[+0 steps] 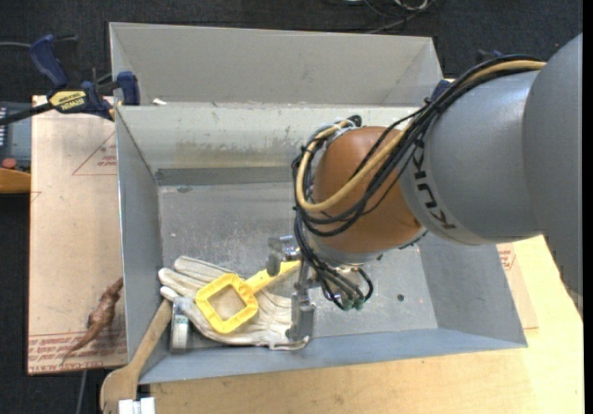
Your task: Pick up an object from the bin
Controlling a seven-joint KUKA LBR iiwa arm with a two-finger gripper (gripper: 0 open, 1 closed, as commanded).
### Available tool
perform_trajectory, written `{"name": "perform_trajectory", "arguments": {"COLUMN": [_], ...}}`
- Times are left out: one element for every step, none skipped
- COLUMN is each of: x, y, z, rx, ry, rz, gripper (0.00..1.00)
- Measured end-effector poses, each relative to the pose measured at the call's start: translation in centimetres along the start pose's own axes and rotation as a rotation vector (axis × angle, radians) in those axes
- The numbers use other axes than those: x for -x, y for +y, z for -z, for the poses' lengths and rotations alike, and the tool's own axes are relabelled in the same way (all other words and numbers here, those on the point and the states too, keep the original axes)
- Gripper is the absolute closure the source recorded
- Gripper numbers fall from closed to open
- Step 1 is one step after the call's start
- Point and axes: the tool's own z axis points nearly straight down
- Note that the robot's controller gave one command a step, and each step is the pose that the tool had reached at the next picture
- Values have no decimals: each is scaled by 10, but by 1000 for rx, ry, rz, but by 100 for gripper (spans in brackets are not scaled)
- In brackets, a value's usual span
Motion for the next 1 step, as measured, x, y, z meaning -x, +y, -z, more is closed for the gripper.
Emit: {"name": "perform_trajectory", "arguments": {"x": [58], "y": [-71], "z": [-73], "rx": [-11], "ry": [-2], "rz": [65], "gripper": [0]}}
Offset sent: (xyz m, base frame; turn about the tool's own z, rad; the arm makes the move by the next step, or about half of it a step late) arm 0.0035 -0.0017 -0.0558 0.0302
